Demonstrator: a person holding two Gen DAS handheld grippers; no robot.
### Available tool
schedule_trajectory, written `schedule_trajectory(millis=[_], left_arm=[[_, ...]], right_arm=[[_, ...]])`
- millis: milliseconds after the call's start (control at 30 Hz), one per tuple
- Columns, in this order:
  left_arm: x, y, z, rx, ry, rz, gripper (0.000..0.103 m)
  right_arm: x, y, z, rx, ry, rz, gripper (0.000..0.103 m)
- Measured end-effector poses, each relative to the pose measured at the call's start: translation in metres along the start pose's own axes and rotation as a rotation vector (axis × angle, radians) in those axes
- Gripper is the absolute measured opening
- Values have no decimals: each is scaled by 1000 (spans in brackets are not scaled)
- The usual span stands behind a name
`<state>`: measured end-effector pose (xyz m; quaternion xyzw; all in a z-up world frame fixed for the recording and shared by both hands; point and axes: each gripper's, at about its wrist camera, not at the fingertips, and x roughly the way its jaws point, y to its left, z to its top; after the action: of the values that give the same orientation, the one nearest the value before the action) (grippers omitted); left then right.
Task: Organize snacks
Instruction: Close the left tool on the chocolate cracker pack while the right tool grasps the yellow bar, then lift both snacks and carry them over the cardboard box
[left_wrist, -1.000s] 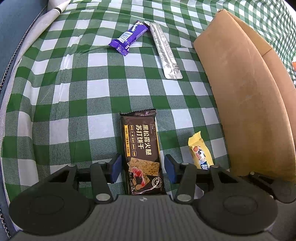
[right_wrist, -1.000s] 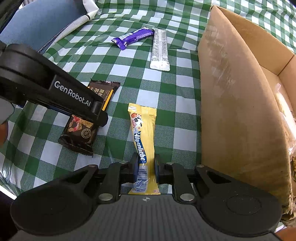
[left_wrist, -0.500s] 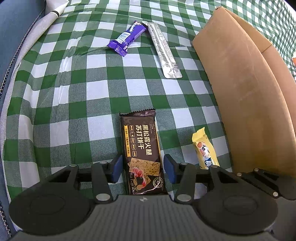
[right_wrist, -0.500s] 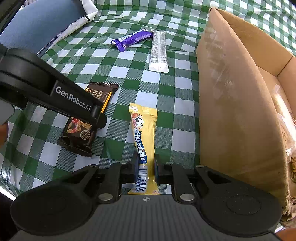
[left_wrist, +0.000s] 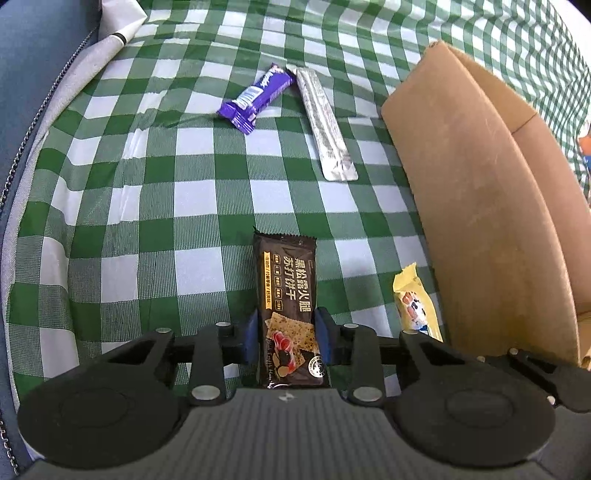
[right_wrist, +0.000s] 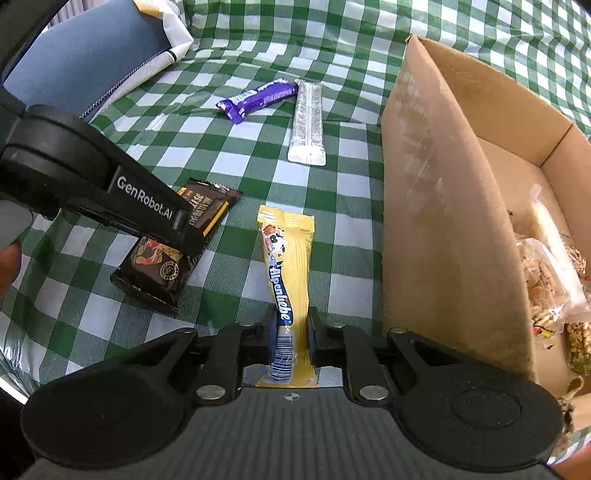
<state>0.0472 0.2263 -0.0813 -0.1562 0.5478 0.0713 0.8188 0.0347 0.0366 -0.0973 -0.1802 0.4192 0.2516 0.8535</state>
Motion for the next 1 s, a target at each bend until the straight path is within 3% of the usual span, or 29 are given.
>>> schedule_trajectory(millis=[167,300,467,767,833,1000], left_arm=[[-4,4,2,-21,-16,-15,30],[0,5,0,-30,16,-29,31],[-1,2,0,-15,-4,-25,54],[21,-21,-1,131,34,69,54],[24,-26,-2,169,28,94,46],[18,-16,0,106,15,66,41]], right_arm=[[-5,-1,1,0,-27,-2,16],[-3,-1,1,-4,-22,3,16],[2,0,-1,-8,9,8,16],[11,0,-6,-13,66,4,16],[12,-1,-6,-15,70,3,16],[10,-1,-4,-17,57,10,16]])
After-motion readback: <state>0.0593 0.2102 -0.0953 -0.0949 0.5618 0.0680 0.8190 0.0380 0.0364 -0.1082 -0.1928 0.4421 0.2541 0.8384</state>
